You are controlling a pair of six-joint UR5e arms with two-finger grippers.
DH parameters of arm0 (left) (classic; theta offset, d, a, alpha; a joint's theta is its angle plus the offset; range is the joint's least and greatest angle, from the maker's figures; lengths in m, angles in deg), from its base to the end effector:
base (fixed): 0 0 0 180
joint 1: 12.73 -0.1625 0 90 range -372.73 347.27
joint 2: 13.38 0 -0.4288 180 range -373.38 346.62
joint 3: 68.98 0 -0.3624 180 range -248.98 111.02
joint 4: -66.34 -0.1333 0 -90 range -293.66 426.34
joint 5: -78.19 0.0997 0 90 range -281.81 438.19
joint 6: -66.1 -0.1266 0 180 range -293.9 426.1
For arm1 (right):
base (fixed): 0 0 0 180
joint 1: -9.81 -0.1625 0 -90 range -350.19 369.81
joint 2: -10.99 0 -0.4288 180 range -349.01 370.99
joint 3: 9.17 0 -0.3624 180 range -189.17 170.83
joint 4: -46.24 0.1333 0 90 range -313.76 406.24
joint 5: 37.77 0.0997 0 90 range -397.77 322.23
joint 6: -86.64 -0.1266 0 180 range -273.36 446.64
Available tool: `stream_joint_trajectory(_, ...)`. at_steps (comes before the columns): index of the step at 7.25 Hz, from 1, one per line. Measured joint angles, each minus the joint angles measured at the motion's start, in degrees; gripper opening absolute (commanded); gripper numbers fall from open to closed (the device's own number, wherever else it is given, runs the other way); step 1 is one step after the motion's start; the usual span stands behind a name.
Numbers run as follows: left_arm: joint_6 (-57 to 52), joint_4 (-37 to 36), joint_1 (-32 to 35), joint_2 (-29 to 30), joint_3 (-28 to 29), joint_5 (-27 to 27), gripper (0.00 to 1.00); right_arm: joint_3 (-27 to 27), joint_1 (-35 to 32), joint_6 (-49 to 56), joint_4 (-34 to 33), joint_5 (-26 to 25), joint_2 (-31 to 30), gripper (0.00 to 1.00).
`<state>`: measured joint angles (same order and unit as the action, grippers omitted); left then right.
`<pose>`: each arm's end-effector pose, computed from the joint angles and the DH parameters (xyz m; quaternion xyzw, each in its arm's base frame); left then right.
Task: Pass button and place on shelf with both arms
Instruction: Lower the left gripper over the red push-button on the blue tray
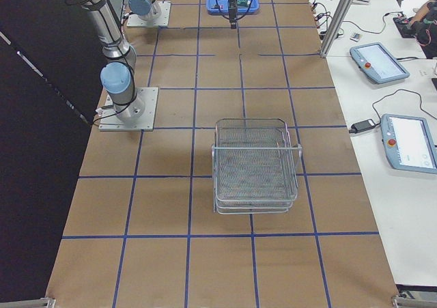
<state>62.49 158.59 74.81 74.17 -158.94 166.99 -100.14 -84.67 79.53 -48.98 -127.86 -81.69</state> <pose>-0.1168 -0.4494 0.4805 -0.0101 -0.9999 0.0026 0.0103 0.1683 -0.4446 0.4880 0.0230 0.9979 -0.0602 0.0053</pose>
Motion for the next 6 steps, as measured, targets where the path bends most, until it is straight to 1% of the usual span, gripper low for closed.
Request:
stream_joint_trajectory(2, -0.6, -0.1, 0.0, -0.3, -1.2, 0.1, 1.00, 0.0, 0.0, 0.0, 0.0, 0.0, 0.1, 1.00)
stream_joint_trajectory(3, -3.4, 0.0, -0.9, -0.4, -2.9, 0.4, 1.00, 0.0, 0.0, 0.1, 0.0, -0.1, 0.1, 1.00)
stream_joint_trajectory(4, -8.0, -1.5, -4.1, -0.1, -6.2, 0.7, 1.00, 0.0, 0.0, 0.1, 0.0, -0.1, 0.1, 1.00)
stream_joint_trajectory(5, -13.3, -6.0, -9.6, 0.5, -10.7, 1.0, 1.00, 0.0, 0.0, 0.1, -0.1, -0.1, 0.0, 1.00)
stream_joint_trajectory(6, -19.3, -12.3, -15.6, 1.7, -15.7, 0.7, 1.00, 0.0, 0.0, 0.1, 0.0, -0.1, 0.0, 1.00)
